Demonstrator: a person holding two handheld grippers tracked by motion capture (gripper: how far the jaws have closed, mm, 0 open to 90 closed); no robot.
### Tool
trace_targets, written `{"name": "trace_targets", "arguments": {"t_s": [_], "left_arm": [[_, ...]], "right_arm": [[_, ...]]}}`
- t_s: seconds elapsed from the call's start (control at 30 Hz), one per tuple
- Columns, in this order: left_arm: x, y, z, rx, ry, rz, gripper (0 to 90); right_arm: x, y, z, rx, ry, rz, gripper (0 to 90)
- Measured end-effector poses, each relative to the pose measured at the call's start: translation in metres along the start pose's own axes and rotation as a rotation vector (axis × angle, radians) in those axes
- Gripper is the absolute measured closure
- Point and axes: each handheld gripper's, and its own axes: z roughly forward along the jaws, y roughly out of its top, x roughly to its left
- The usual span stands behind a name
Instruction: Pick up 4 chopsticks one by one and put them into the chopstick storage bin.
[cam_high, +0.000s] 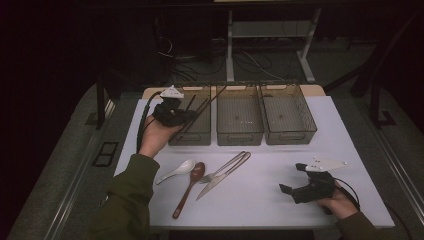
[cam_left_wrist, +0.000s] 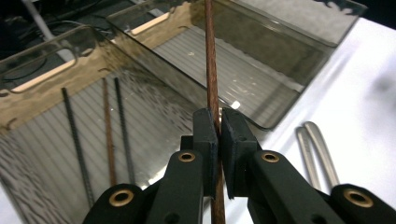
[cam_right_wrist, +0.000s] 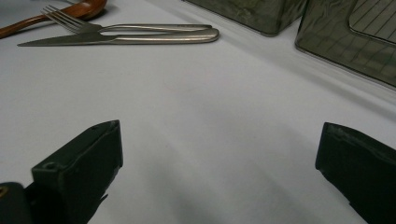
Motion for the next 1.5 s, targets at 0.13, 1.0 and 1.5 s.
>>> {"name": "trace_targets", "arguments": {"t_s": [0.13,1.0,1.5], "left_arm": [[0.008,0.003,0.004,0.001,0.025,-0.005,84.3],[0.060,-0.013,0.044,0.022,0.146,-0.098,84.2],[0.063,-0.020,0.062,0.159,0.172,-0.167,83.1]], "right_arm": [[0.000,0.000,0.000,0.000,-0.001,0.002,0.4],[-0.001,0.000,-0.001,-0.001,0.004,0.008,0.4],[-0.001,-0.001,-0.002,-0.005,0.006,0.008,0.4]]}}
